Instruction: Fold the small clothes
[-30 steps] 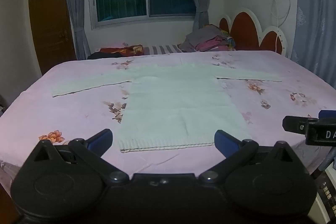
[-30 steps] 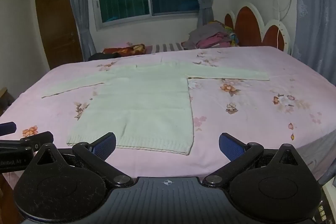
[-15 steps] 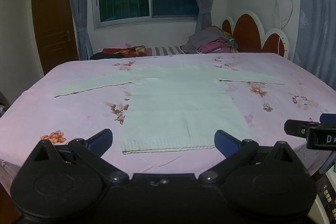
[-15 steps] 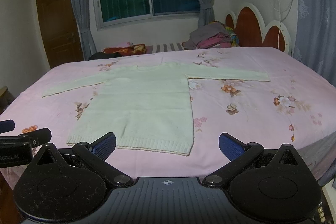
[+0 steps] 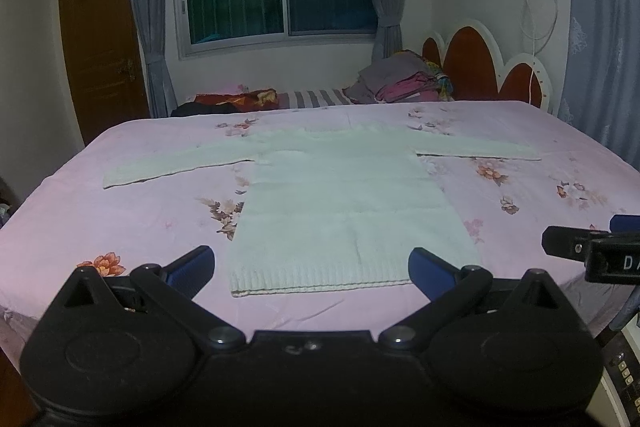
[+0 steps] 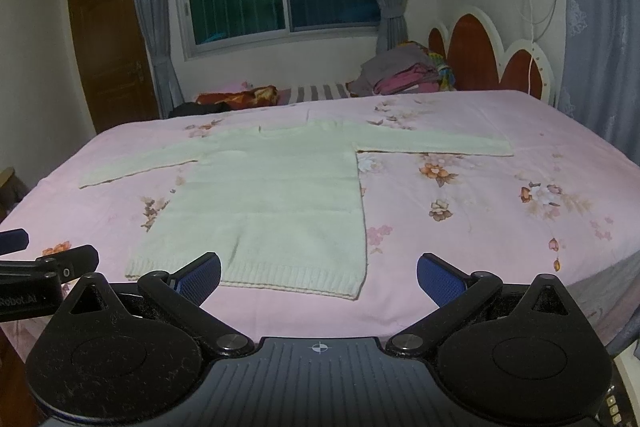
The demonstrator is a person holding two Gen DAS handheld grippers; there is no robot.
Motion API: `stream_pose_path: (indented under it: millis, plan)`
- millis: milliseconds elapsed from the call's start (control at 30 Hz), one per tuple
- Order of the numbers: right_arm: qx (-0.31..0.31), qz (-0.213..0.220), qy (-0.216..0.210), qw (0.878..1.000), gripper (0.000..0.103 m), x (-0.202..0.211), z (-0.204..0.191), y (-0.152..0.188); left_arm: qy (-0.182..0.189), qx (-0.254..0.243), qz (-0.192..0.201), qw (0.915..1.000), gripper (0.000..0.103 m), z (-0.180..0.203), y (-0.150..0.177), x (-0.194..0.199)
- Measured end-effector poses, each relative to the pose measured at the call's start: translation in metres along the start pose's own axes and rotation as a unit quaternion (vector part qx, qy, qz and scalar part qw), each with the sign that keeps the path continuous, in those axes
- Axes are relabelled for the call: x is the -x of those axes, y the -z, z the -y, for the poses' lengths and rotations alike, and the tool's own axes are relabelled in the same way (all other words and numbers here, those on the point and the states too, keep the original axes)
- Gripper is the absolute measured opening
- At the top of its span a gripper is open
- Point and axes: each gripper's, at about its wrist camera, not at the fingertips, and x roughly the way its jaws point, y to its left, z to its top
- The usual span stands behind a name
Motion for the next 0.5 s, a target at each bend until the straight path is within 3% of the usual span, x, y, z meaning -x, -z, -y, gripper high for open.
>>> stream_pose_path:
  millis: [500]
  plan:
    - [0.005, 0.001, 0.000, 1.000, 0.103, -0.0008, 0.0002, -0.0038, -0.003, 0.006, 0.002, 1.0000, 0.103, 0.0006, 0.0054, -0.0035]
